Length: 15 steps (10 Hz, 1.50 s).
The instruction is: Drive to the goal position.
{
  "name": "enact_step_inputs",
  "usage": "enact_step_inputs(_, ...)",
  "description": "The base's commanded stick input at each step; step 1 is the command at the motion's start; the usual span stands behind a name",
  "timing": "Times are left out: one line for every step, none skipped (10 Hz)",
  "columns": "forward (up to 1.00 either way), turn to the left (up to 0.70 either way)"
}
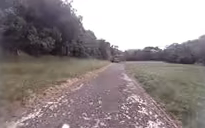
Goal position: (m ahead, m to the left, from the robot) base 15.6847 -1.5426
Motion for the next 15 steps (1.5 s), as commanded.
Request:
enact_step_inputs(0.70,0.00)
enact_step_inputs(0.70,0.00)
enact_step_inputs(0.70,0.00)
enact_step_inputs(0.70,-0.12)
enact_step_inputs(0.70,-0.28)
enact_step_inputs(0.70,-0.35)
enact_step_inputs(0.70,-0.35)
enact_step_inputs(0.70,-0.30)
enact_step_inputs(0.70,-0.14)
enact_step_inputs(0.70,0.00)
enact_step_inputs(0.70,0.00)
enact_step_inputs(0.70,0.00)
enact_step_inputs(0.70,0.00)
enact_step_inputs(0.70,0.00)
enact_step_inputs(0.70,-0.11)
